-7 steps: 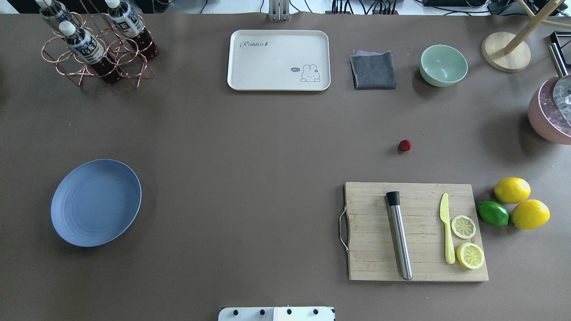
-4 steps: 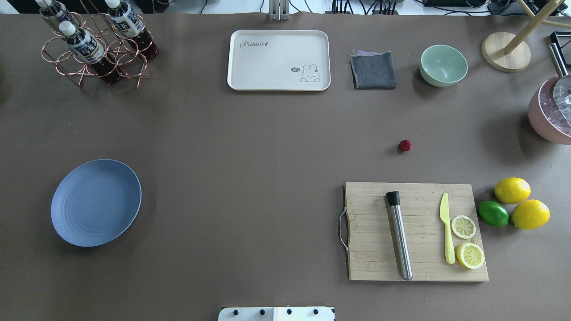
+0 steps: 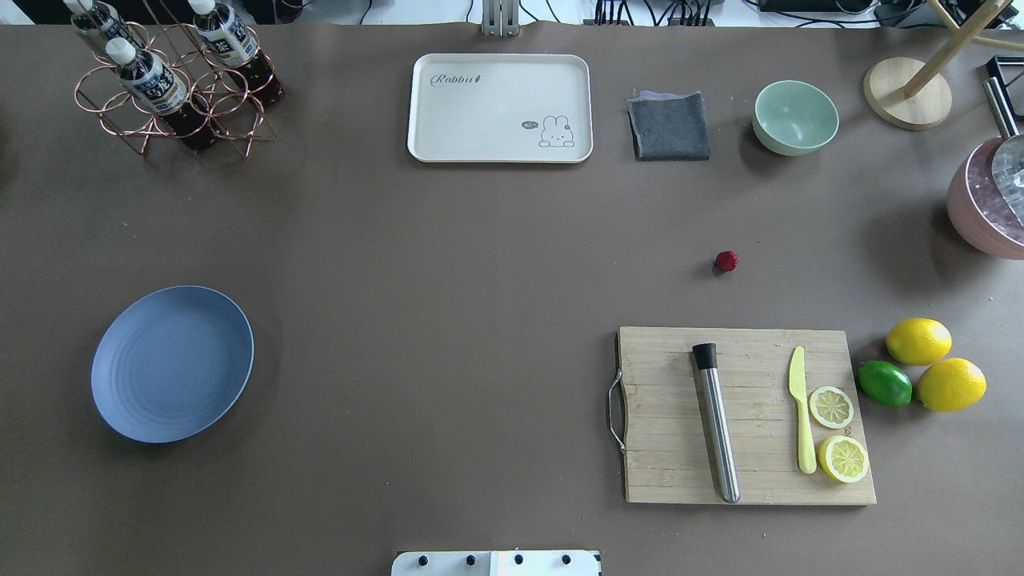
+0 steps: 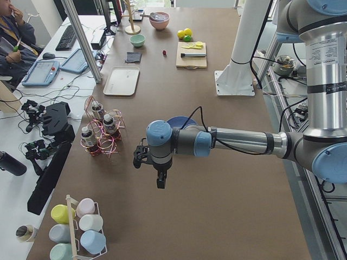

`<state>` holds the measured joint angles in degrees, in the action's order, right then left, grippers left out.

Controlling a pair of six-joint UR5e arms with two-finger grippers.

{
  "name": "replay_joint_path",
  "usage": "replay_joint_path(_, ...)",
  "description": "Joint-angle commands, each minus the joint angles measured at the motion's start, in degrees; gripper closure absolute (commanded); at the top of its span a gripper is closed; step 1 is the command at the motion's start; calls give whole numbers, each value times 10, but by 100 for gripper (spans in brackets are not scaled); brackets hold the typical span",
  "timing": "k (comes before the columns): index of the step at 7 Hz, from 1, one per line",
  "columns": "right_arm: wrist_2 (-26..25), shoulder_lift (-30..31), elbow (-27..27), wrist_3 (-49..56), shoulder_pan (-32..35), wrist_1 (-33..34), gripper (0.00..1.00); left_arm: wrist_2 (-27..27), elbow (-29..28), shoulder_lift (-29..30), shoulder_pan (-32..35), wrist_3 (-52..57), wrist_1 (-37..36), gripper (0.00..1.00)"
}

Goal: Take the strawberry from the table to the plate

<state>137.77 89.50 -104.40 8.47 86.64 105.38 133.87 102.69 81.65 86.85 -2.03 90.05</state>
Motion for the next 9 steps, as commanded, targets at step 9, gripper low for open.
replay_joint_path(9,9,-26,-13,-85,-88,-73,0,-28,-69,25,-324,-337,381,17)
